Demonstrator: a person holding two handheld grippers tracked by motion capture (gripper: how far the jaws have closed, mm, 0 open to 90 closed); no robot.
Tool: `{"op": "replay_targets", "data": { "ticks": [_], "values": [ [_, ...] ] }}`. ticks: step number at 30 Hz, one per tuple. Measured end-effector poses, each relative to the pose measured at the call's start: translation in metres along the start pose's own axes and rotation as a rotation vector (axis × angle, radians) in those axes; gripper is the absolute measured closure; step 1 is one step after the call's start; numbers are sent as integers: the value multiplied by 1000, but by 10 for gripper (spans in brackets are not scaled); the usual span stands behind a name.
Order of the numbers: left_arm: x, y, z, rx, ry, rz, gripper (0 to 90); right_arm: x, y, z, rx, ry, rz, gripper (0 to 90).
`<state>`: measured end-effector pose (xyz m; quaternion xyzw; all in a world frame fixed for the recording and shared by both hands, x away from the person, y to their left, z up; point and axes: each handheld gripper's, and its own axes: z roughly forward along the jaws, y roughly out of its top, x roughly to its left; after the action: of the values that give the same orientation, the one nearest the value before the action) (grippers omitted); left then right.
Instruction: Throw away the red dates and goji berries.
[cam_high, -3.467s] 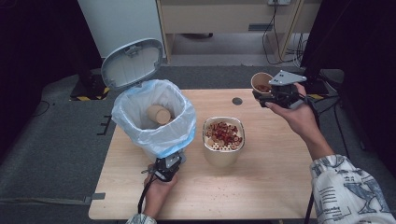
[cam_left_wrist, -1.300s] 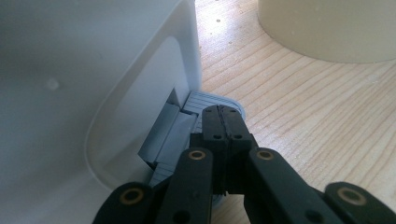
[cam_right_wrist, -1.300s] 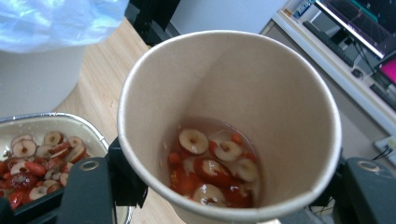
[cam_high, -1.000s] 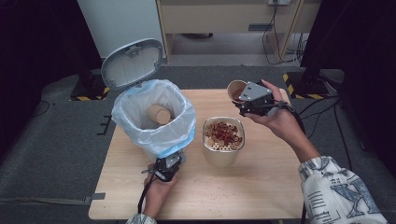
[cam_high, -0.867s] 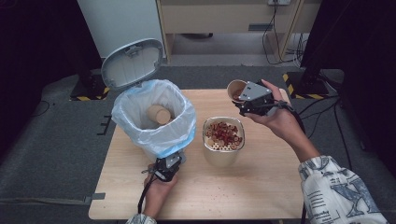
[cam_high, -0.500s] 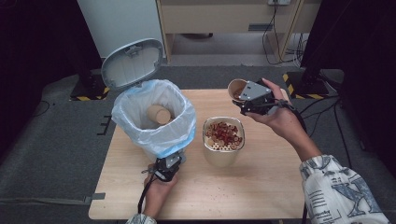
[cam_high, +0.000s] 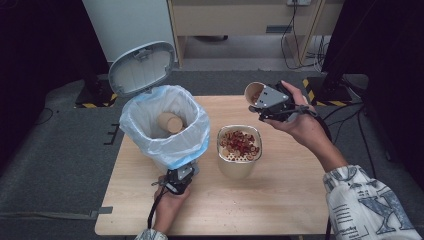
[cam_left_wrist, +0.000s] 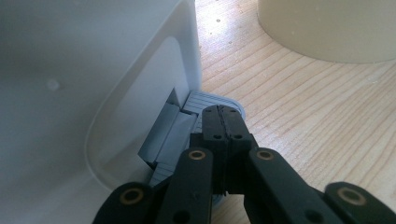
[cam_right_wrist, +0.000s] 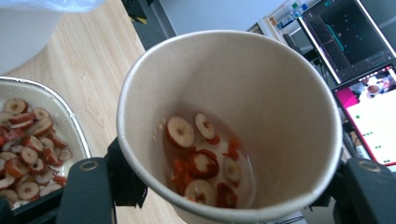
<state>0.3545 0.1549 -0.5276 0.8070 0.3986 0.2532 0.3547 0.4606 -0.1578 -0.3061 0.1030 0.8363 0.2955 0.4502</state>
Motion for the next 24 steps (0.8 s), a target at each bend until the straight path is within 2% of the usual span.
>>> {"op": "replay_targets", "data": {
  "ticks": [7, 24],
  "values": [
    [0, 0, 0, 3, 0, 1, 891, -2, -1, -1, 5, -11, -7, 332],
    [0, 0, 0, 4, 0, 1, 891, 2, -1, -1, 31, -29, -93, 334]
  ]
}}
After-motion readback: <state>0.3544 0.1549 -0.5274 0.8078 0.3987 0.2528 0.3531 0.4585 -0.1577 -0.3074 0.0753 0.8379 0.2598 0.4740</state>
